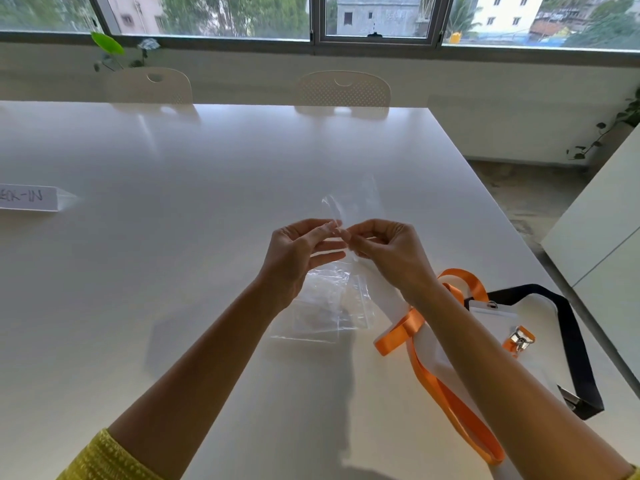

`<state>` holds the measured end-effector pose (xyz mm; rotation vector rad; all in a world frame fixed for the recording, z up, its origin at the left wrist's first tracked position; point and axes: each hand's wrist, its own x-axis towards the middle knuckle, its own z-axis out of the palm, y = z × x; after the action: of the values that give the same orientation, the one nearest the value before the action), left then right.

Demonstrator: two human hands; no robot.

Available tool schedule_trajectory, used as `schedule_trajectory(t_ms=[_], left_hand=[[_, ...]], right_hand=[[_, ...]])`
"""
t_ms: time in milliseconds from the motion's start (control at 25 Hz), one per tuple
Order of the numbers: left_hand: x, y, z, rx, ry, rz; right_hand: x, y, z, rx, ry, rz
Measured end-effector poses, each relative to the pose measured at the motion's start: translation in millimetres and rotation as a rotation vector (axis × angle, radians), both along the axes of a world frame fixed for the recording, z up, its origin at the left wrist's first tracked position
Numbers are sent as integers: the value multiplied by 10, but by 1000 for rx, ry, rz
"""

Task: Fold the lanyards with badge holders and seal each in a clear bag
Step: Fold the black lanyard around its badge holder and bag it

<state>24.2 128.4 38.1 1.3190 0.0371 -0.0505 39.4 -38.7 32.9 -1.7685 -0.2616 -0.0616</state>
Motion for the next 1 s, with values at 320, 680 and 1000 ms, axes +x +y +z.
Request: schedule_trajectory(t_ms=[320,680,1000], left_hand=[[-59,-80,-64,99,-48,138],[-81,-75,-63,253,-78,197],[-100,-38,-120,299,-37,287]], right_hand=[[-79,125,-41,-217,-302,-167],[-88,148,-117,-232,-339,-202],[-4,31,-104,-184,-265,-265]])
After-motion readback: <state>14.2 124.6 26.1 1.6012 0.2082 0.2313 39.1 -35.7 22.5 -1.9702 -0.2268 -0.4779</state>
